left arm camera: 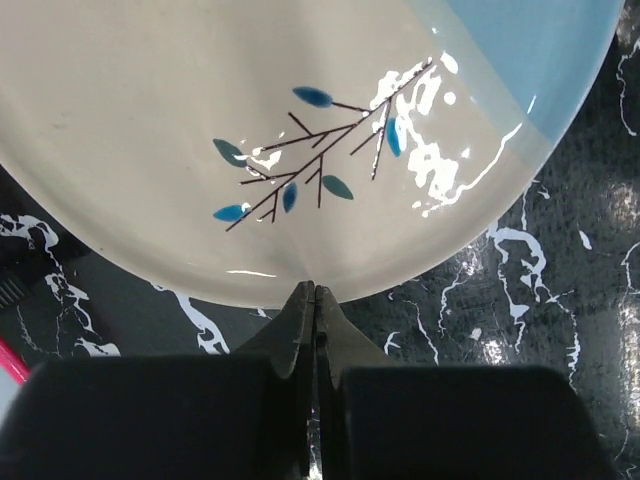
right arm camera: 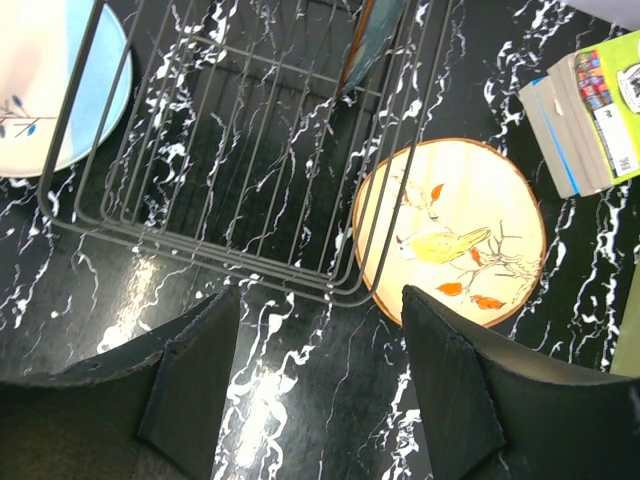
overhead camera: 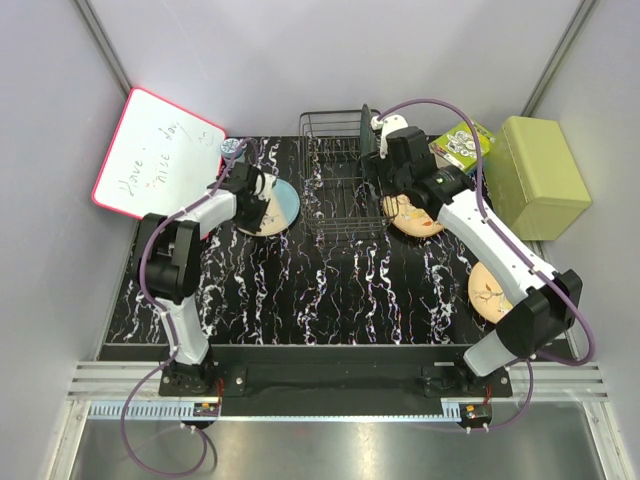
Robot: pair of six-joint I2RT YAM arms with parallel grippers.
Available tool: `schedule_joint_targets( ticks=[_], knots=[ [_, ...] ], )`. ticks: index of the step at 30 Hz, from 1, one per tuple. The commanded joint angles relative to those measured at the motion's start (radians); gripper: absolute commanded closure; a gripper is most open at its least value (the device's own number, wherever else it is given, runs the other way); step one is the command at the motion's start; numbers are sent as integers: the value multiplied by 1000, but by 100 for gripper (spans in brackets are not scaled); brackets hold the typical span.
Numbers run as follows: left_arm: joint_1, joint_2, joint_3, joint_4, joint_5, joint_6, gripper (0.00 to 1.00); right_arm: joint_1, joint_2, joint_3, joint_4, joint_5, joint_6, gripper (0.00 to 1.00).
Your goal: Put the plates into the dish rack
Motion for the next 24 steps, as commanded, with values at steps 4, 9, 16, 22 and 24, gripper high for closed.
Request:
schedule_joint_targets(
  ticks=[4,9,16,22,24],
  knots=[
    [-30,-21,-149,-116,-16,113,100,5,-65,-48,31,-44,20,27],
    [-44,-130,-260,-187,22,133,100,5,-71,-68,25,-63,20,27],
    [-53,-219,-346,-308,77,227,100,5,-99,-119,13,-112,59,26],
    [-108,-291,-418,-373,47,316,100,5,-109,-142,-1,-135,62,26],
    [-116,-298,-436,-397,45,328,100,5,-111,-145,-4,-135,57,26]
  ],
)
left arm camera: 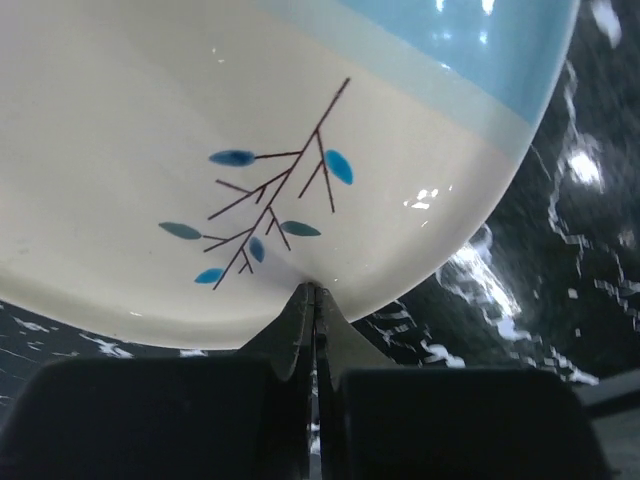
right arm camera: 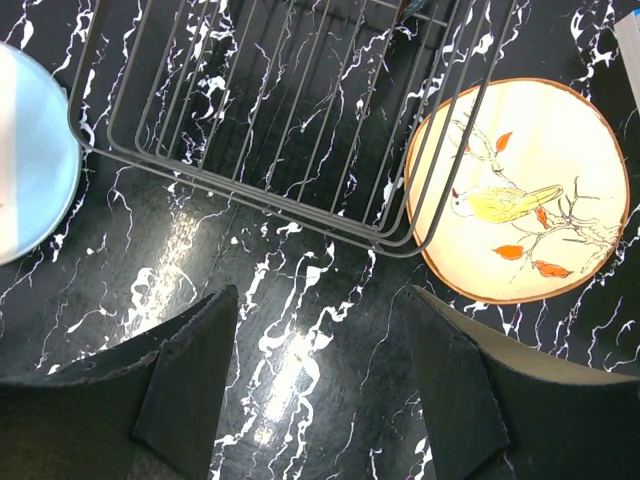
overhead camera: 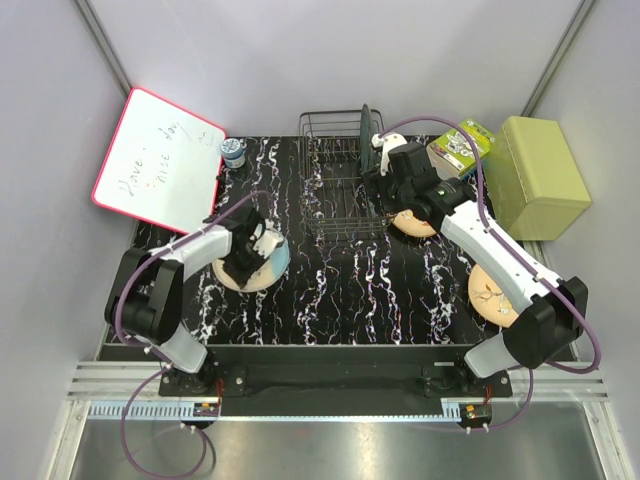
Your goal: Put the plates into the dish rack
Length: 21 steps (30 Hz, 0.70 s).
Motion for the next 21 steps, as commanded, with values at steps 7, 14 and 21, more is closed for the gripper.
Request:
schedule_joint_targets(
  ticks=[7,14,21],
  knots=[
    [-29,-63,-145,-205,14,90,100,5,-48,-13,-5,-26,0,26],
    [54,-437,-6,-80,106,0,26,6,-87,-43,-38,-202,140,24],
    [227,-610,-20,-10,172,-72,19,5,-71,-95,-38,-299,214,21]
  ],
)
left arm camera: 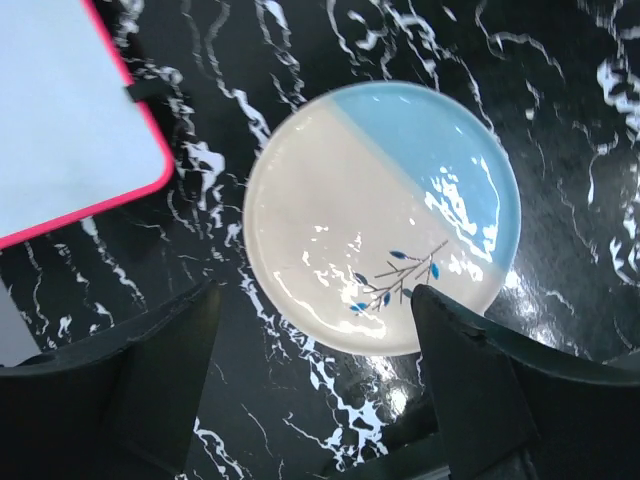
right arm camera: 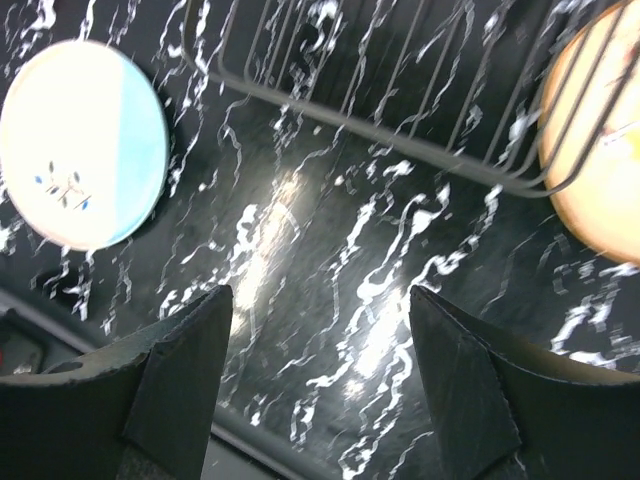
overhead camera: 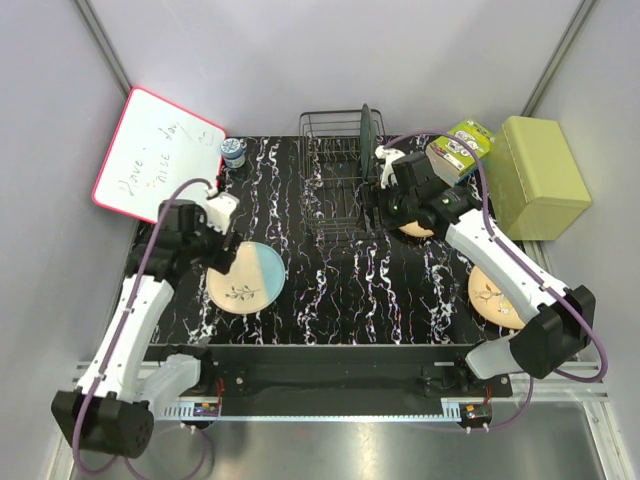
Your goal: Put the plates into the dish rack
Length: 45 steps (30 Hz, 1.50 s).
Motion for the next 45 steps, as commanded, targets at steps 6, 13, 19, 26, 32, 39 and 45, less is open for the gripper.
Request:
schedule_joint_targets(
  ticks=[6,13,19,26,32,39,45],
  knots=[
    [439,180,52,-79,312,-16,25,6,-18,-78,36,-334,121,23],
    [573,369,53,-32,516,-93,15,6,3,-179,196,-378,219,24],
    [571,501,14,157,493,-237,19,6,-18,-282,279,-382,265,24],
    [557,587,7,197,498,-236,27,6,-7,-374,406,-405,356,25],
    [527,633,25,182,447,-165,28,6,-6,-412,509,-395,370,24],
    [475,720,47,161,426,-122,30,6,8,-487,639,-414,432,24],
    [397,714,48,145,437,-82,40,8,43,-552,722,-408,557,24]
  ],
)
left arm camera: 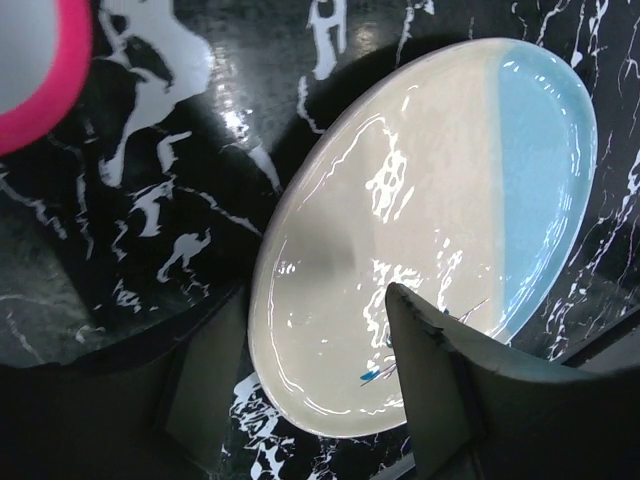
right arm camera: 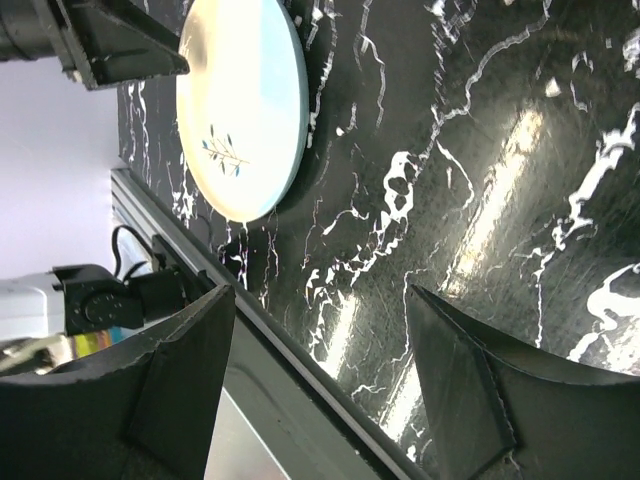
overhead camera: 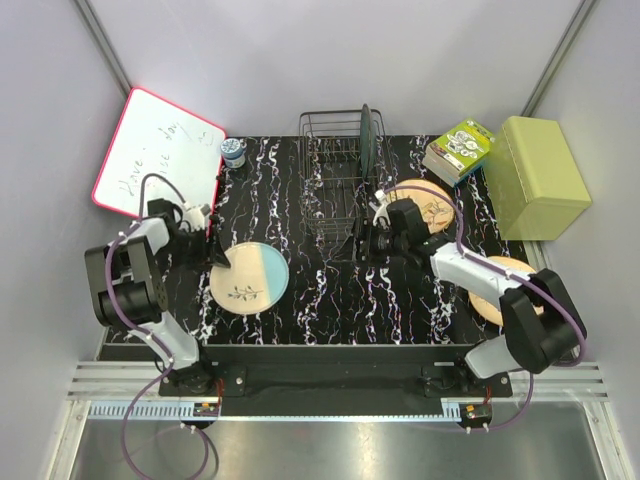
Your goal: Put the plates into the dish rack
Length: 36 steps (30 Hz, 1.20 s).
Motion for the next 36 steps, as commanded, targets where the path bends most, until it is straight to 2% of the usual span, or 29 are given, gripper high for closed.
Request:
schedule_joint_targets(
  ticks=[1,5,8,13,16,23,32,35,36],
  knots=[
    [-76,2,18,-11,-2,65,41,6,36,-49,116,-21,151,25],
    [-155,-28,28,-31,-33,62,41,17,71,-125,284,-63,279,26],
    [-198,-15,64,-66,-36,16,40,46,102,-200,419,-19,371,26],
    [-237,13,82,-112,-4,-55,39,118,57,-277,398,115,406,27],
    [-269,15,74,-114,8,-86,39,160,106,-299,388,173,471,26],
    [-372,-25,22,-139,62,-197,38,235,227,-188,475,295,515,26],
    [-453,-24,-44,-79,88,-277,39,260,249,-202,452,306,581,29],
    [-488,-13,-65,-45,99,-310,41,279,246,-226,554,246,580,29],
    [-499,-13,-70,-37,103,-316,42,283,260,-240,599,182,572,29]
  ],
)
